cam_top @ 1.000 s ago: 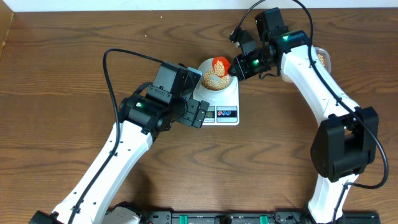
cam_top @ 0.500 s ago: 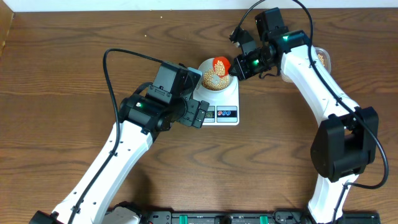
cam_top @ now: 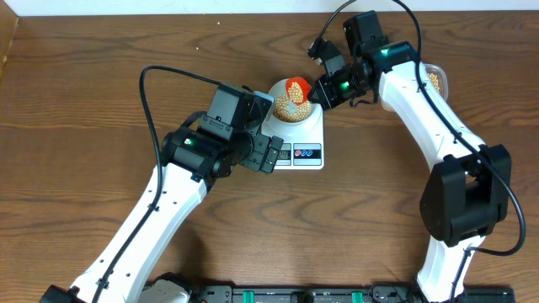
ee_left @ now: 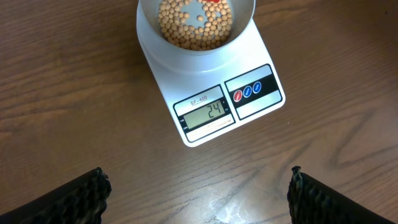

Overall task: Scoop item into bowl and weigh 50g on scale
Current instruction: 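Keep tilting the red scoop to pour more soybeans into the bowl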

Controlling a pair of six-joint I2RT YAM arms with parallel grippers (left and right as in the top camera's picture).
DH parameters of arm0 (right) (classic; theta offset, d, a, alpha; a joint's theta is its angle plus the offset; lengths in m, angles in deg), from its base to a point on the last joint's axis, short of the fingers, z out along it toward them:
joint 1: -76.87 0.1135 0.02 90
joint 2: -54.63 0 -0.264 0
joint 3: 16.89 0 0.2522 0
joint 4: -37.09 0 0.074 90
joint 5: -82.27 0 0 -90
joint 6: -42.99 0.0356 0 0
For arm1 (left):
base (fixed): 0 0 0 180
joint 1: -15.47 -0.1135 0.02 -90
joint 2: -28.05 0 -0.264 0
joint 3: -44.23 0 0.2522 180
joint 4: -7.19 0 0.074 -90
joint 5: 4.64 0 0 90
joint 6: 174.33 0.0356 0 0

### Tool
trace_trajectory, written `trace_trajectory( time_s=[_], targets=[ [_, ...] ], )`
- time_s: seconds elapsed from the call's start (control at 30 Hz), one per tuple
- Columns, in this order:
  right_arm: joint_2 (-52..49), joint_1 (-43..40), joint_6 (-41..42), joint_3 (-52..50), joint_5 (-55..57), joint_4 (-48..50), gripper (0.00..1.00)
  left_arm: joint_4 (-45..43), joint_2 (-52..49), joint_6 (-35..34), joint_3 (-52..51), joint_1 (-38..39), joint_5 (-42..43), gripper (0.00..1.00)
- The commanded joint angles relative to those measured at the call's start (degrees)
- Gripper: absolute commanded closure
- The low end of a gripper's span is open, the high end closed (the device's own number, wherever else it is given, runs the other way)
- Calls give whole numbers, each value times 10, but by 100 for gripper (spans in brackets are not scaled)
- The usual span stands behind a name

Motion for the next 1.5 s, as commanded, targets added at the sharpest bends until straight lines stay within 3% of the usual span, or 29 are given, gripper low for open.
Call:
trace_trajectory(
  time_s=[0.0, 1.2, 1.47],
  targets=[
    [21, 7, -13, 14, -3, 3, 99, 0, -2, 1, -4, -3, -5, 7],
    [58, 19, -93, 14, 44, -2, 99, 0, -2, 1, -4, -3, -5, 7],
    [67, 49, -97, 14, 150, -7, 99, 0, -2, 1, -4, -3, -5, 6]
  ],
)
